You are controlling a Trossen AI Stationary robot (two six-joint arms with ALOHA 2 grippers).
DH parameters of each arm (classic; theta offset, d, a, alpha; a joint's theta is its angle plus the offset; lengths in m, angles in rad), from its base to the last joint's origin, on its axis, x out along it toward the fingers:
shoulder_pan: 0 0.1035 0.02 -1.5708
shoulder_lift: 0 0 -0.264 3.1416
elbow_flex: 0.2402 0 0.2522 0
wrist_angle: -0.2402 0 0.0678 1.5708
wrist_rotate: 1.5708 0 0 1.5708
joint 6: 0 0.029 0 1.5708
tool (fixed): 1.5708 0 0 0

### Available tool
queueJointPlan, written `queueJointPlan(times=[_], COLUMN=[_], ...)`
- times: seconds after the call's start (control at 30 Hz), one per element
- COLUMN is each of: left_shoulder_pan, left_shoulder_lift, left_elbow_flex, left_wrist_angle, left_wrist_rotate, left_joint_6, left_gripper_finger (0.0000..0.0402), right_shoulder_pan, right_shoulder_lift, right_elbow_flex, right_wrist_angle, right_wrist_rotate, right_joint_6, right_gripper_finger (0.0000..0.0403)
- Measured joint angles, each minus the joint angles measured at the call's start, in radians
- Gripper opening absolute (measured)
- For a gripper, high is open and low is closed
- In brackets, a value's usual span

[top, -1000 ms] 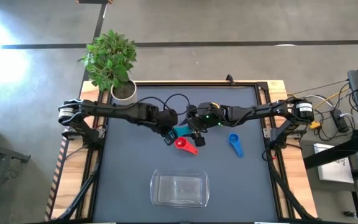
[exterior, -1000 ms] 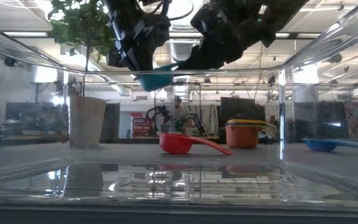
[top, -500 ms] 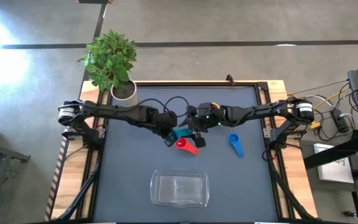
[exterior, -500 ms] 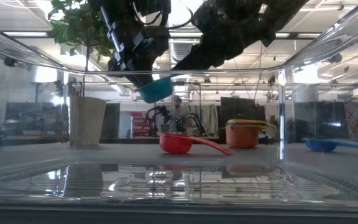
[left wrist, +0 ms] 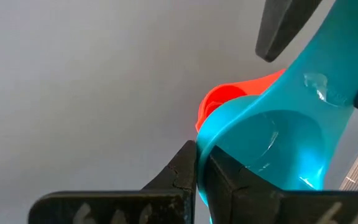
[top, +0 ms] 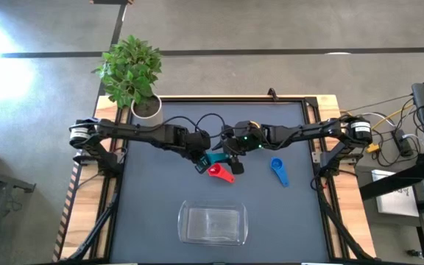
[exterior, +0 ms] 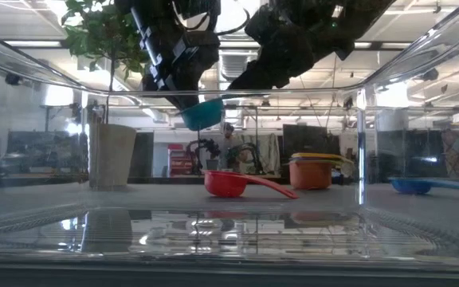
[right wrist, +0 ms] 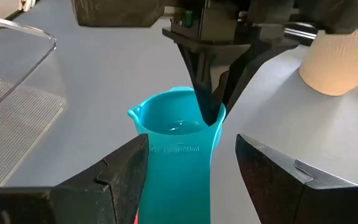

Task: Nest measuring cups in basket
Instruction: Stack the light blue measuring cup on top of the yellow measuring cup

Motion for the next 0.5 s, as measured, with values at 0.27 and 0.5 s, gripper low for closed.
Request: queueJointPlan(times=[0.27,0.5], left_shoulder_pan=[0.006,0.012], left_shoulder_lift=[0.0,0.0], left_elbow_flex=[0.001,0.001], left_wrist_angle=[0.005,0.008], left_wrist_rotate=[0.001,0.003], left_joint_6=[0.0,0.0], left_gripper_finger=[0.0,0.0], right_shoulder_pan=[0.0,0.0], right_shoulder_lift=[-0.001,-0.001], right_elbow_flex=[0.0,0.0], right_wrist_angle=[-0.014,-0.02], right_wrist_rotate=[0.0,0.006], right_joint_6=[-0.001,-0.022], right_gripper_finger=[0.0267,0.029])
